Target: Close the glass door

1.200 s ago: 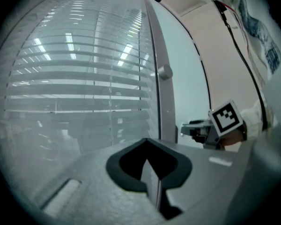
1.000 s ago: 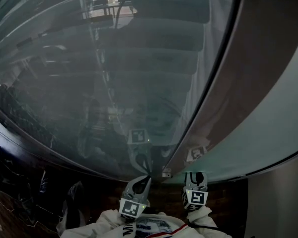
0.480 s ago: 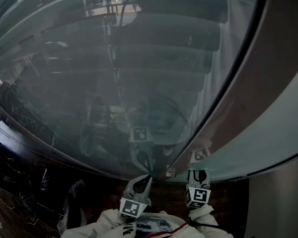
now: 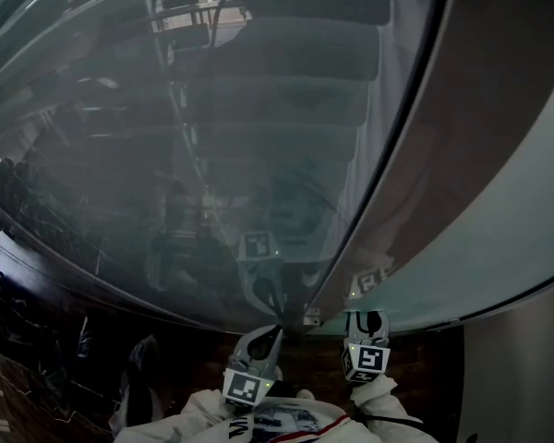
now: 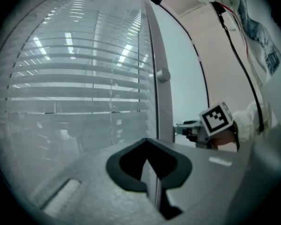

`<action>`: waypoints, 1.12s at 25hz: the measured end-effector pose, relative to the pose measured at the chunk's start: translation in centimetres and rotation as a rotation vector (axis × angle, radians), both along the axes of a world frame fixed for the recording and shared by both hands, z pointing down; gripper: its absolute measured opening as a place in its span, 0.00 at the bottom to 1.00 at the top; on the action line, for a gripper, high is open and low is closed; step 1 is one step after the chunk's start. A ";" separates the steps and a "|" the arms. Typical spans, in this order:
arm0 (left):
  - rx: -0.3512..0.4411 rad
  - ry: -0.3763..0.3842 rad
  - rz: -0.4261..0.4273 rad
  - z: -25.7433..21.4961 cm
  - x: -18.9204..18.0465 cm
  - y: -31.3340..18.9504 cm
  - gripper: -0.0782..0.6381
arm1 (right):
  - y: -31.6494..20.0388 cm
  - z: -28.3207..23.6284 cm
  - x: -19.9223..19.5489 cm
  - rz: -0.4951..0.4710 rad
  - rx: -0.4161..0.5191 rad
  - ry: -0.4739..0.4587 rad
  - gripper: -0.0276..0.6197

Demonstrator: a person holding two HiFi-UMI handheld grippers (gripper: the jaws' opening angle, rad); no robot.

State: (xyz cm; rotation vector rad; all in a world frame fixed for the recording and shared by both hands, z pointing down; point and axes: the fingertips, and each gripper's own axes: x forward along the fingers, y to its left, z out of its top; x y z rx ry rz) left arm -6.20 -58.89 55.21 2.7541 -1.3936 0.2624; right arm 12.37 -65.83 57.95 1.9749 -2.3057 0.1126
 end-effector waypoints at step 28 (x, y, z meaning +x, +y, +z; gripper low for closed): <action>0.025 -0.021 -0.172 -2.1 0.5 6.8 0.11 | 2.7 -0.5 0.2 -0.014 -0.036 0.041 0.28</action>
